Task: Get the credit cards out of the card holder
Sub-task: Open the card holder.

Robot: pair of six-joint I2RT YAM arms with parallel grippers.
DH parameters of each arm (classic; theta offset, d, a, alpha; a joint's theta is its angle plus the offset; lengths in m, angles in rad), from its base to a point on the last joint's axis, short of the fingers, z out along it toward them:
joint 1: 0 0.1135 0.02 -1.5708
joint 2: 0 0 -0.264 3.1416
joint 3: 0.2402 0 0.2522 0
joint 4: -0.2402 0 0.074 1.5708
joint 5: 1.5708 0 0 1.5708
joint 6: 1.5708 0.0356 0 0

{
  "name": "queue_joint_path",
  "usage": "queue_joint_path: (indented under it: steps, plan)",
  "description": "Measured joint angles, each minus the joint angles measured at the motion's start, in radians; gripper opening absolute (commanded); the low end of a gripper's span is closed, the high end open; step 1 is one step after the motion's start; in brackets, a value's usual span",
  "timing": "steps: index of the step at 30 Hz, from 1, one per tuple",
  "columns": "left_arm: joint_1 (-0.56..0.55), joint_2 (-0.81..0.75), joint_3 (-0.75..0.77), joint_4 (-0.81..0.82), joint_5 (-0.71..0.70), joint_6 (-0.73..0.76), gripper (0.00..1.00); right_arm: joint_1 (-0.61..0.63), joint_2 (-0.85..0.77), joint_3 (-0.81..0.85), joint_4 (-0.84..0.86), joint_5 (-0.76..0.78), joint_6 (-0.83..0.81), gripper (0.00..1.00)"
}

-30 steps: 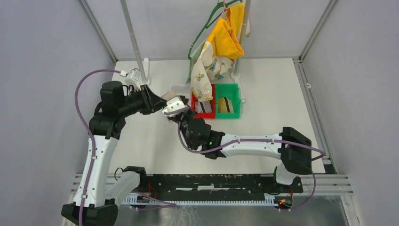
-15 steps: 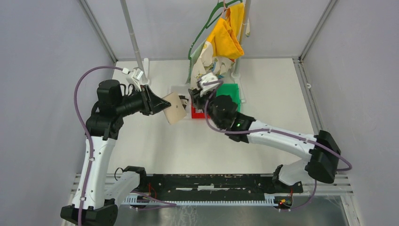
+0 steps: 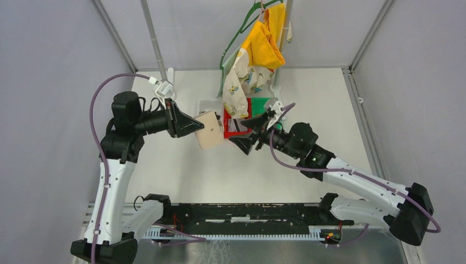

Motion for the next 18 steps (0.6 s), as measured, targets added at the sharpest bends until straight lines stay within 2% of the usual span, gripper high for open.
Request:
queue_joint_path:
  steps: [3, 8, 13, 18]
  plan:
    - [0.000, -0.008, 0.000, 0.058, 0.023, -0.037, 0.02, 0.000, -0.058, -0.122, 0.095, -0.053, 0.048, 0.88]
    - [0.000, -0.021, 0.000, 0.176, 0.051, -0.127, 0.02, 0.000, -0.032, -0.238, 0.354, -0.098, 0.187, 0.90]
    - [0.000, -0.021, 0.000, 0.233, 0.071, -0.180, 0.02, 0.000, 0.057, -0.258, 0.653, -0.119, 0.348, 0.98]
    - [0.000, -0.024, 0.000, 0.252, 0.080, -0.192, 0.02, 0.007, 0.105, -0.252, 0.817, -0.119, 0.427, 0.98]
